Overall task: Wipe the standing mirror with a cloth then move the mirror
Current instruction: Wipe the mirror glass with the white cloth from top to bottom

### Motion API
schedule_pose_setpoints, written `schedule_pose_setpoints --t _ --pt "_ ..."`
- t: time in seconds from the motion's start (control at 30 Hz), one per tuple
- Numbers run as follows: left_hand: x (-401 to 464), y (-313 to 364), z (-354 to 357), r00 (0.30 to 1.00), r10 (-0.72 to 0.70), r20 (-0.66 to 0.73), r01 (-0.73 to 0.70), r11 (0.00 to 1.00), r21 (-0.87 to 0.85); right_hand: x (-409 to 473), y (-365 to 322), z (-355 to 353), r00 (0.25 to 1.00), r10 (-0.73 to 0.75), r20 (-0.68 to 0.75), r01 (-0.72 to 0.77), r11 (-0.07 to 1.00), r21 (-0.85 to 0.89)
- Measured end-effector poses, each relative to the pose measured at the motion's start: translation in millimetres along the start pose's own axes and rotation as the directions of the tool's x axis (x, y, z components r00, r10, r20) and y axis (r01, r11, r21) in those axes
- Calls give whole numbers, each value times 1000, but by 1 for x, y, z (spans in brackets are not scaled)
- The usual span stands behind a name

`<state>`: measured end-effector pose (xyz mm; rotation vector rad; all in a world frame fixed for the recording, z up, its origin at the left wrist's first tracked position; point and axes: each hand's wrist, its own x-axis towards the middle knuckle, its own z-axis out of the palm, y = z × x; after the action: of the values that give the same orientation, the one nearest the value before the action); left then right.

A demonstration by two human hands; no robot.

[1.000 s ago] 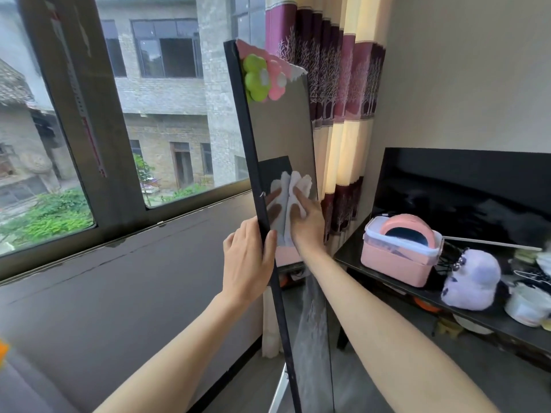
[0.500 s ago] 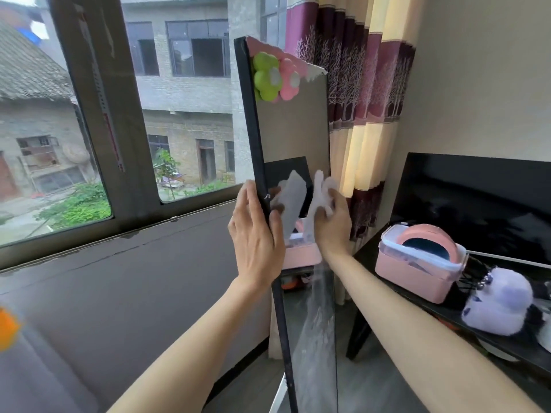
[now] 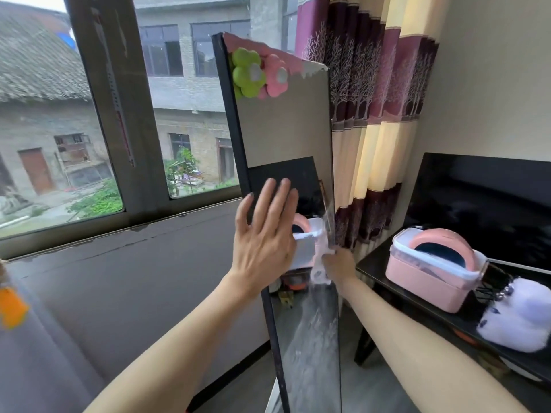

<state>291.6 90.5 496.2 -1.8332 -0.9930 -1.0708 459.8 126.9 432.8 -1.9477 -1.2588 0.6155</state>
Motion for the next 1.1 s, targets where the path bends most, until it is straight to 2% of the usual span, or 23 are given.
schedule_pose_setpoints --t 0.03,0.1,0.17,0.23,0.3,0.37,0.4,0.43,0.5,0.57,0.6,0.7,0.77,0.87,0.9,0.93,1.0,1.03,1.07,1.1 --pt "5 4 0 999 51 15 -51 999 1 3 -9 -7 995 -16 -100 31 989 145" --pt "12 13 1 989 128 78 -127 992 -16 6 -39 -24 959 -145 -245 223 918 329" --pt "19 18 4 978 131 162 -128 991 -30 6 -69 -40 906 -289 -311 402 820 408" --pt "20 17 7 973 99 209 -98 995 -15 8 -91 -51 850 -389 -355 515 754 407" --pt "19 13 9 969 94 228 -99 995 13 12 -101 -53 816 -487 -312 576 725 377" --pt "19 8 10 967 114 230 -126 991 38 18 -96 -41 840 -504 -199 540 743 395" --pt "18 7 10 962 127 241 -142 989 49 21 -88 -32 877 -452 -164 478 779 405" --pt "17 7 10 957 138 254 -157 986 57 24 -76 -24 919 -372 -131 393 833 390" --pt "16 6 8 949 150 276 -172 983 57 25 -42 -13 990 -138 11 131 959 251" --pt "16 6 8 944 162 288 -178 983 31 21 -8 -6 983 67 173 -89 988 123" --pt "16 6 8 938 174 298 -188 982 18 19 4 -5 975 108 192 -125 989 75" --pt "15 11 10 919 217 329 -219 975 -33 15 14 -14 993 106 57 -109 993 50" --pt "16 19 13 910 255 326 -229 967 -115 16 13 -26 995 92 -32 -86 984 158" --pt "16 39 17 899 299 321 -214 938 -273 12 9 -48 975 20 -222 52 949 310" --pt "17 44 19 892 306 332 -198 926 -321 12 9 -53 963 -11 -269 96 948 304" --pt "17 53 20 883 317 345 -183 911 -370 12 15 -60 955 -38 -293 110 966 234" --pt "15 59 25 868 302 393 -117 896 -429 15 23 -67 987 -63 -149 47 993 -106" --pt "14 62 27 863 289 415 -81 888 -452 16 28 -72 998 -21 -63 4 963 -269" --pt "14 65 29 856 278 436 -42 878 -477 16 34 -77 1000 8 -4 -9 934 -357" --pt "14 67 30 847 267 460 1 864 -503 16 38 -81 999 19 42 -3 932 -363"
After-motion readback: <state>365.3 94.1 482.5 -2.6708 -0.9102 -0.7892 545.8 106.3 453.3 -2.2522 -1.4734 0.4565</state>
